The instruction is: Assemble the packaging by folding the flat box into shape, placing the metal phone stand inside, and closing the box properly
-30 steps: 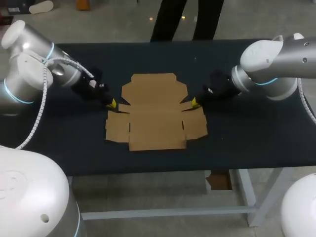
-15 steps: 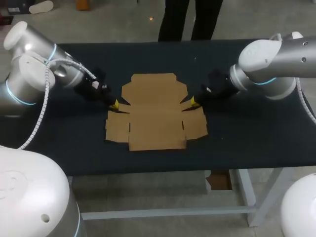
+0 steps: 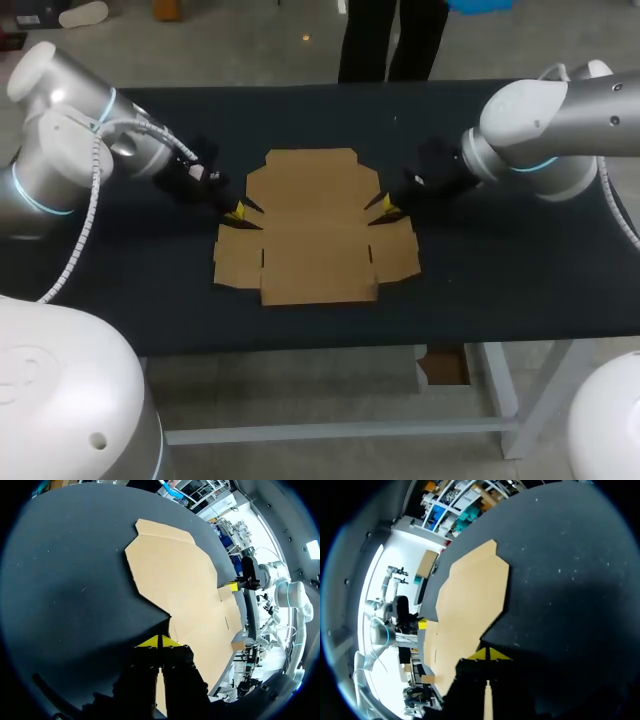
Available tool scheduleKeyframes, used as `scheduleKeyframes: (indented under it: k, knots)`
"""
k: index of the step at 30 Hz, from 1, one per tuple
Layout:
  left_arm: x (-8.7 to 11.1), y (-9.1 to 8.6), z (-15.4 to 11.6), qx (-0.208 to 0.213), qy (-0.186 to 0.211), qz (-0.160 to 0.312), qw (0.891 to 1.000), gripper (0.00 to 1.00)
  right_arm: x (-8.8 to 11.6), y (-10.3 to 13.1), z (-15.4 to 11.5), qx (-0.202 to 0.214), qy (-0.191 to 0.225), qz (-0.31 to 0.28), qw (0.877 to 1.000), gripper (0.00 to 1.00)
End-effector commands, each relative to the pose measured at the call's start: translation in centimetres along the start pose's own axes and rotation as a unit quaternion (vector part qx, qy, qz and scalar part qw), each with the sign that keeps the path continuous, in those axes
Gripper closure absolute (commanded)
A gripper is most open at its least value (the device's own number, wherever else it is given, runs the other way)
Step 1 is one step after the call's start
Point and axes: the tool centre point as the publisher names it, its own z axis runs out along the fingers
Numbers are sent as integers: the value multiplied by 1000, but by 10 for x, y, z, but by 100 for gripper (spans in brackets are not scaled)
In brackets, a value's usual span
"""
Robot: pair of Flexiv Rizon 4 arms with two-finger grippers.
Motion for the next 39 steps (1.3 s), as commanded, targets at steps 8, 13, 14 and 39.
scheduleKeyframes:
  k: [8,13,14,39]
  knots:
    - [-3,2,3,-1,0,-7,1000,100,2,-3,2,0,-5,0,1000,100]
    - [-8,1,7,-4,0,-15,1000,100,2,-3,2,2,-6,1,1000,100]
    - [-10,0,8,-5,1,-16,1000,100,2,-3,2,2,-6,1,1000,100]
    - [15,2,9,-4,16,19,1000,100,9,-4,6,5,-7,-2,1000,100]
